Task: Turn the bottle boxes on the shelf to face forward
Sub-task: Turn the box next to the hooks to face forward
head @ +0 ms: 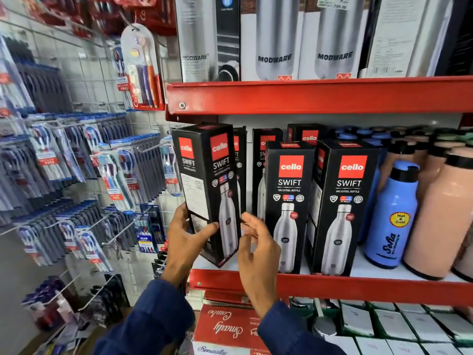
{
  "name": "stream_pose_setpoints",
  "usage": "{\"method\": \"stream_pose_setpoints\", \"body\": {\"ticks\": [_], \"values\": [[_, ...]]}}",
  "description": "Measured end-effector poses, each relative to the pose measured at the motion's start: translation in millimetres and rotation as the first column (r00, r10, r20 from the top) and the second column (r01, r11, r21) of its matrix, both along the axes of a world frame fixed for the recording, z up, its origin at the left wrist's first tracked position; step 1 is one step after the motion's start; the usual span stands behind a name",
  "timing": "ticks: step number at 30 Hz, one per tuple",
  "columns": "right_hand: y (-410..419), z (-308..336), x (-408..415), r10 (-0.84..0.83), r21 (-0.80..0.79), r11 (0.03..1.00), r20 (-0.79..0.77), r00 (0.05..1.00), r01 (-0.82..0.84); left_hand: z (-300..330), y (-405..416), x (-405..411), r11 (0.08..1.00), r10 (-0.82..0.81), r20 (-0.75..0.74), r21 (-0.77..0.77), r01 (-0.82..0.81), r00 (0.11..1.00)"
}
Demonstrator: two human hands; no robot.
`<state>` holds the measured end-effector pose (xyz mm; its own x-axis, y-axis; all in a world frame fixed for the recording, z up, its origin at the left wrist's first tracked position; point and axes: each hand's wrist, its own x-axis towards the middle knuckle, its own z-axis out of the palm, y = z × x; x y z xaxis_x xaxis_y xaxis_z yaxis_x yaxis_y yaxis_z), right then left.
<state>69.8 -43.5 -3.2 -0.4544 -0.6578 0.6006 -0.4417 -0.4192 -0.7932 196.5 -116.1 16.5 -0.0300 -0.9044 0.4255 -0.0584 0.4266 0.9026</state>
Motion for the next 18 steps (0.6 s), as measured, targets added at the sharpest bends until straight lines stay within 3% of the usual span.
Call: {"method": "stream_pose_setpoints", "body": {"ticks": [6,10,18], "values": [[-18,-9,2,-0.032,0.163,0.985,-0.166,0.986,0.059,2,-20,11,0.988,-0.156,0.016,0.024,0.155,0.988],[-27,-14,3,-0.114,0.146,0.981,-0.111,0.987,0.129,-9,-28,6,0.957,-0.278,0.008,0.089,0.276,0.961],[-40,-31,2,-0.107,0.11,0.988,-0.049,0.993,0.112,-38,-33,-5,0.95,-0.275,0.0,0.151,0.272,0.961]]}}
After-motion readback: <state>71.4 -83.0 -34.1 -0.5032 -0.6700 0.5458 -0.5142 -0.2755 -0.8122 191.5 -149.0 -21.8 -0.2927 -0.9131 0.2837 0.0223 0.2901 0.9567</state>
